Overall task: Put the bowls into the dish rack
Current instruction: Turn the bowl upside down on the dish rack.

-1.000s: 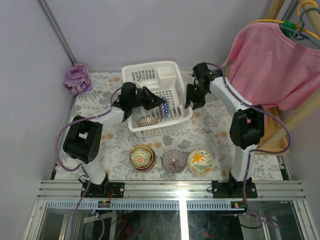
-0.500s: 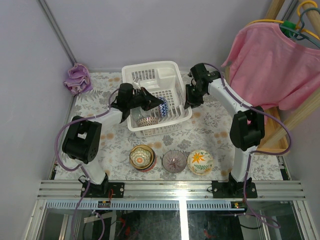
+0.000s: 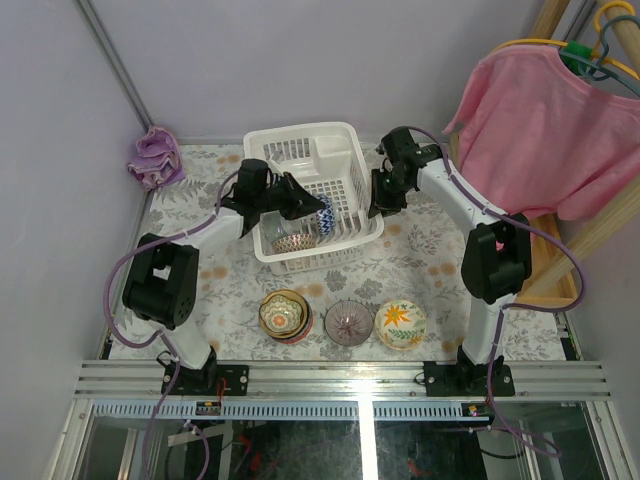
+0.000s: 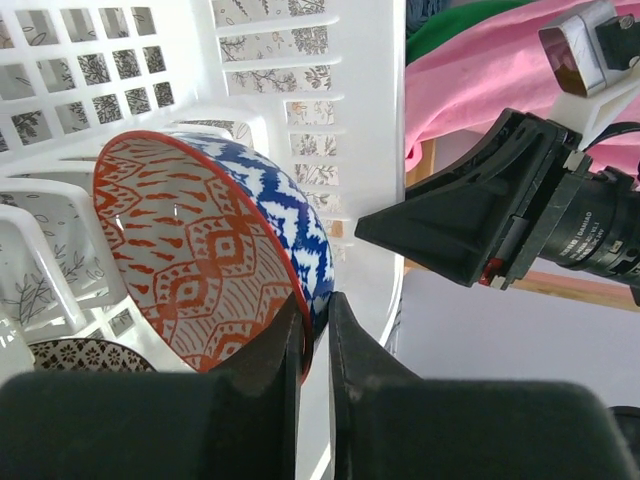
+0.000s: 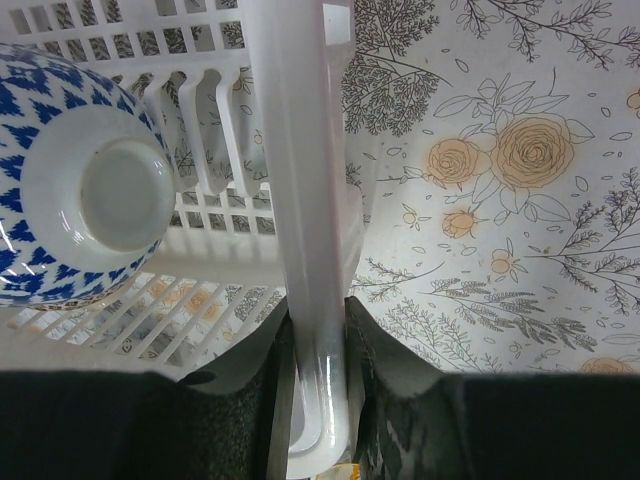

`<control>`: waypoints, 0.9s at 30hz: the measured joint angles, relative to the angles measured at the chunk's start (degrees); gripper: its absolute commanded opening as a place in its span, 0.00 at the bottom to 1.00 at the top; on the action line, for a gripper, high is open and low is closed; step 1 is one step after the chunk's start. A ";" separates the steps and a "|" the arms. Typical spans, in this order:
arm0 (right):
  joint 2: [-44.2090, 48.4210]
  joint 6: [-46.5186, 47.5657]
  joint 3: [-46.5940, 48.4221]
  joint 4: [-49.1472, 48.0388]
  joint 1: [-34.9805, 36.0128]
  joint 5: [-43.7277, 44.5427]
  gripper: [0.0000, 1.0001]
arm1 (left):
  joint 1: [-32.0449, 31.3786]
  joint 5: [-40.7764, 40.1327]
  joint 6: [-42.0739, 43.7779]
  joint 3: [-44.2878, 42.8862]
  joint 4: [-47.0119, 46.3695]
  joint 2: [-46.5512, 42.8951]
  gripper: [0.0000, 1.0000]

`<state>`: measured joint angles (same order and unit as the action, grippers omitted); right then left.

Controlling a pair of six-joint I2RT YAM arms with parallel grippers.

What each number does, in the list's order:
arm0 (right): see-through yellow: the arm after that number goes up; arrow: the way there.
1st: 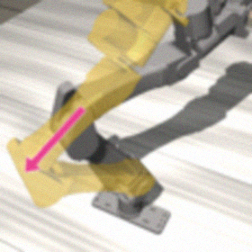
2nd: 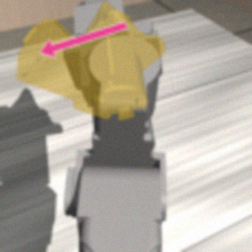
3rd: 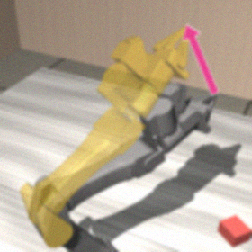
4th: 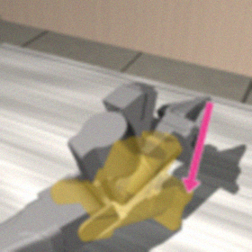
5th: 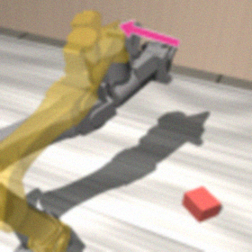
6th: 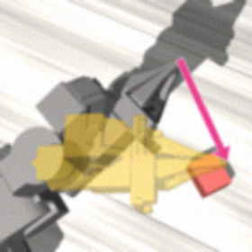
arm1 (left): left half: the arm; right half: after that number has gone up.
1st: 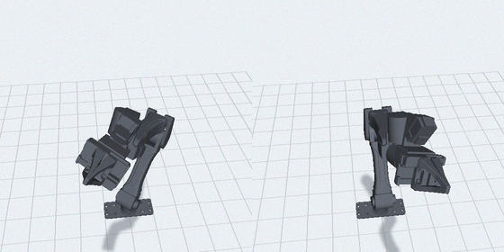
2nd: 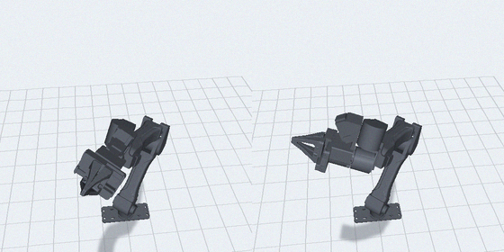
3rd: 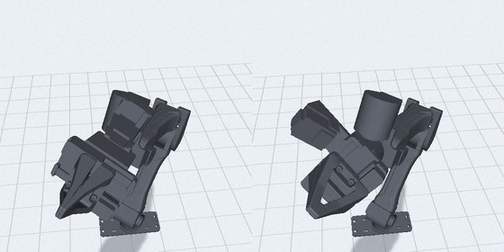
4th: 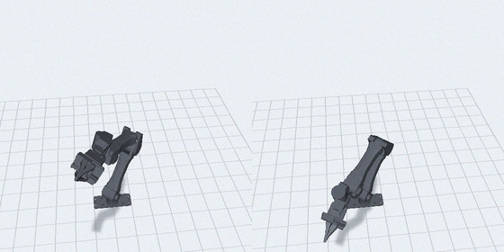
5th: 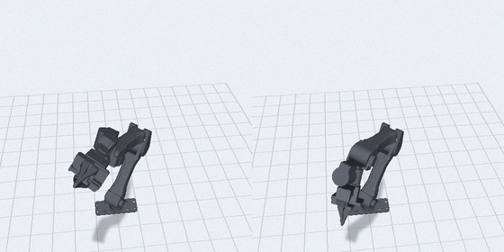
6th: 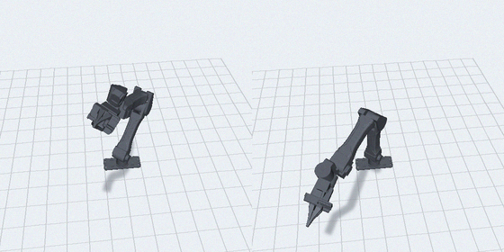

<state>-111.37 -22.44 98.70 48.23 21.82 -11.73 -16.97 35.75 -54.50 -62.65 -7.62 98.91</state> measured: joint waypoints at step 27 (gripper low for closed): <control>1.18 -0.11 -1.88 -1.99 0.00 0.00 0.20 | 2.60 -0.33 4.81 -5.38 8.39 2.29 0.08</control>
<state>-110.19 -22.55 96.82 46.24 21.82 -11.73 -14.37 35.42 -49.69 -68.03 0.78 101.21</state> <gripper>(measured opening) 0.282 0.110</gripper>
